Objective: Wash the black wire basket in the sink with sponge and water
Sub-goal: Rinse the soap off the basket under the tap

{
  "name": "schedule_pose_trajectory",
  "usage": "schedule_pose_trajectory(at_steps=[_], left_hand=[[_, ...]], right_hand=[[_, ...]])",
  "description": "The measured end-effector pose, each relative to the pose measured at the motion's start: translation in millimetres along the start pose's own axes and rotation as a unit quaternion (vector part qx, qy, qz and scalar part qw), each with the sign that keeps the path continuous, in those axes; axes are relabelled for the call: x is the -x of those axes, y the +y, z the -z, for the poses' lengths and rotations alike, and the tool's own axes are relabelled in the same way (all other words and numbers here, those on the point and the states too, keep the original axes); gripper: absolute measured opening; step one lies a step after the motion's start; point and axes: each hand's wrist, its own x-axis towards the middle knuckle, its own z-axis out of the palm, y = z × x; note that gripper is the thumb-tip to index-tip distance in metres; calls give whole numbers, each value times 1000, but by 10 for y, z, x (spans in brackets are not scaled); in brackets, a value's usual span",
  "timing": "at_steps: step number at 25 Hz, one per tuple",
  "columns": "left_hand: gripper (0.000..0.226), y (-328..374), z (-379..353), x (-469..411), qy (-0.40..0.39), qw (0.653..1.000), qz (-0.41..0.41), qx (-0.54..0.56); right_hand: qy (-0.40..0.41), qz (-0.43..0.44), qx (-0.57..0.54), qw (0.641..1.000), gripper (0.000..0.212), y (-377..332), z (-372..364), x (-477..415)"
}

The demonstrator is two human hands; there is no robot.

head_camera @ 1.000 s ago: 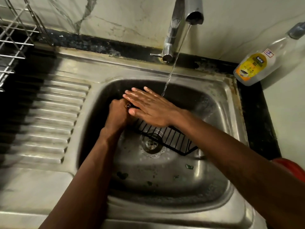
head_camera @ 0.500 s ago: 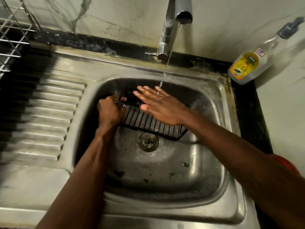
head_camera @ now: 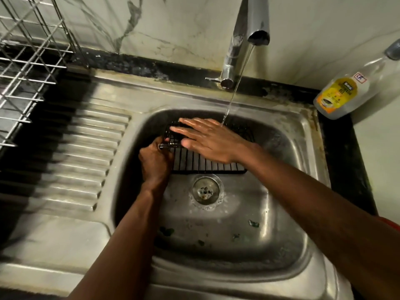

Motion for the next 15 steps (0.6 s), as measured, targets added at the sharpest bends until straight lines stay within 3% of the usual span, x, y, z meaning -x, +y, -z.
schedule_pose_trajectory(at_steps=[3, 6, 8, 12, 15], left_hand=[[28, -1, -2, -14, -4, 1000, 9, 23], [25, 14, -2, -43, 6, 998, 18, 62], [21, 33, -38, -78, -1, 998, 16, 67], [13, 58, -136, -125, -46, 995, -27, 88], [19, 106, -196, -83, -100, 986, -85, 106]], right_hand=[[12, -63, -16, 998, 58, 533, -50, 561], [84, -122, 15, 989, 63, 474, -98, 648], [83, -115, 48, 989, 67, 207, -115, 422], [4, -65, 26, 998, 65, -67, -58, -44], [29, -82, -26, 996, 69, 95, 110, -29]])
